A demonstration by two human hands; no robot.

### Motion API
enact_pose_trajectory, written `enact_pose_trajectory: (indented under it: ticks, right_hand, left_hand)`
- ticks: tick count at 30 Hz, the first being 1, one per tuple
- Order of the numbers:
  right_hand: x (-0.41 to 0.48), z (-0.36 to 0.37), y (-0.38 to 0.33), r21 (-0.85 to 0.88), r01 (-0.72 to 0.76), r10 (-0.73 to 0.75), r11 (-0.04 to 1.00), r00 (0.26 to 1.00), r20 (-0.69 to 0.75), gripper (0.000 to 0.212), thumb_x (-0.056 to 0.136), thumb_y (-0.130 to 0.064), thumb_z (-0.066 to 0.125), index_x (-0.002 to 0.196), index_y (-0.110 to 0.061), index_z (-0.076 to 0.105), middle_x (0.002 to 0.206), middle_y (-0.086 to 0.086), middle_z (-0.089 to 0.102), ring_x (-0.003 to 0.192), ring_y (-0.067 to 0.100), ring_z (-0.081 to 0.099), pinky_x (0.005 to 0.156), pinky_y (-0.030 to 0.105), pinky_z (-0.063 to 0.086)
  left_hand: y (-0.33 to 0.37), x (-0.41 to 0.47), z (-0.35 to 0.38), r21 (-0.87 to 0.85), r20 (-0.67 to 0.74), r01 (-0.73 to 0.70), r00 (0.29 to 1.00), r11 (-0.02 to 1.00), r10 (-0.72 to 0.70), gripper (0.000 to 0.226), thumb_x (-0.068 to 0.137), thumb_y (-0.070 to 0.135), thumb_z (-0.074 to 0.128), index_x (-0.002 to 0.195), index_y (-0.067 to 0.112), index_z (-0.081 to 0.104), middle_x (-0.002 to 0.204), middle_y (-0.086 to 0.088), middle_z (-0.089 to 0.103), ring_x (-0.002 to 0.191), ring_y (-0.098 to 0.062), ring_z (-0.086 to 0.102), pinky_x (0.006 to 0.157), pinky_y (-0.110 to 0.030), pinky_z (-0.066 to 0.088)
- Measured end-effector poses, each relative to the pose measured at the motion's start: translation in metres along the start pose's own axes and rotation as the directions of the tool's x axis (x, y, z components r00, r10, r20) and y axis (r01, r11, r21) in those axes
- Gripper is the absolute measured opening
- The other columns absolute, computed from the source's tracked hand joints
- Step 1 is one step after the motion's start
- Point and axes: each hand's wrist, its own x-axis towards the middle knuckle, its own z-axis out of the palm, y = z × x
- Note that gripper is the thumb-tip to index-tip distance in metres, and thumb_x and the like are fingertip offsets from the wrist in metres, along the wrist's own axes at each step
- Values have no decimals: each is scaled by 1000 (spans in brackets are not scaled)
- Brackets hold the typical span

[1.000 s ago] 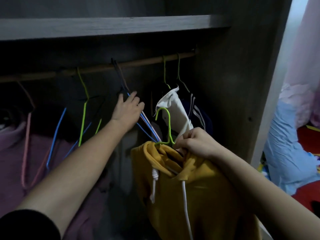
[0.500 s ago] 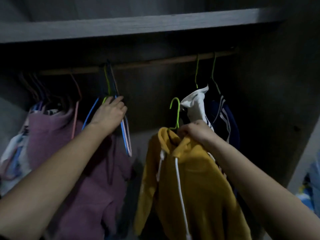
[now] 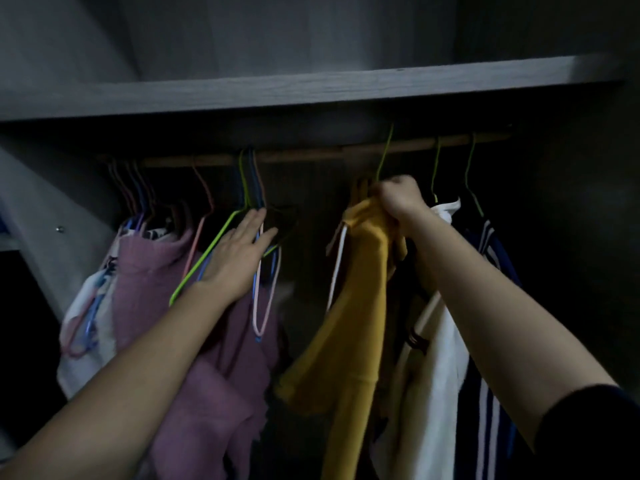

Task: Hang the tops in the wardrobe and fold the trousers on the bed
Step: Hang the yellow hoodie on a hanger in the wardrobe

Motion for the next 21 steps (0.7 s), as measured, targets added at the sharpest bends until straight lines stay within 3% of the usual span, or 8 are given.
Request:
enact_pose_trajectory:
  ticks: [2, 4, 7, 11, 15, 17, 21]
  right_hand:
    - [7, 5, 24, -121, -45, 51, 992, 998, 46, 22, 95, -19, 57, 103, -3, 71, 99, 16, 68, 93, 31, 64, 83, 40, 52]
    - [9, 6, 35, -117, -41, 45, 992, 999, 25, 27, 97, -23, 59, 110, -4, 72, 110, 19, 70, 106, 35, 65, 96, 46, 52]
    - [11, 6, 34, -201, -21, 22, 979, 1000, 4, 26, 95, -25, 60, 109, -7, 72, 111, 18, 70, 109, 36, 64, 96, 44, 52]
    - [1, -1, 32, -265, 0, 9, 964, 999, 32, 32, 93, -25, 59, 119, -11, 69, 117, 14, 69, 111, 32, 63, 97, 42, 51]
    - [-25, -6, 31, -410, 58, -37, 910, 998, 57, 68, 84, -38, 72, 144, -18, 46, 135, 9, 54, 122, 30, 53, 92, 34, 47]
    - [-42, -10, 36, -537, 111, -72, 836, 993, 93, 80, 81, -34, 75, 149, -19, 37, 138, 13, 45, 123, 34, 51, 89, 36, 46]
    - [-70, -28, 47, -673, 152, -189, 724, 982, 18, 70, 91, -14, 63, 153, -13, 30, 141, 22, 46, 123, 41, 53, 95, 47, 50]
  left_hand:
    - [1, -1, 0, -2, 28, -1, 1000, 1000, 1, 69, 95, 2, 46, 156, 22, 21, 164, -7, -12, 152, -23, -8, 120, -38, 17]
    - [0, 1, -2, 10, 27, -19, 999, 1000, 19, 73, 93, 0, 48, 156, 23, 20, 165, -6, -11, 152, -22, -7, 120, -39, 17]
    - [-3, 4, -10, -4, 17, -62, 998, 998, 62, 78, 89, -4, 51, 156, 21, 21, 165, -7, -3, 152, -22, 0, 120, -40, 20]
    - [-4, 6, -24, -100, -24, -76, 997, 992, 74, 69, 84, -6, 48, 149, 18, 41, 162, -8, 23, 150, -24, 18, 116, -40, 29]
    - [14, 3, -33, -260, -175, -39, 984, 965, -7, 64, 79, -4, 51, 140, 13, 52, 152, -9, 42, 146, -25, 30, 116, -40, 29]
    - [28, -1, -35, -285, -229, -74, 973, 956, 7, 62, 79, -1, 51, 139, 14, 53, 151, -9, 44, 145, -25, 31, 116, -40, 28]
    - [52, -14, -28, -265, -224, -147, 971, 953, 88, 57, 85, 6, 49, 142, 18, 51, 153, -8, 41, 146, -25, 28, 115, -41, 27]
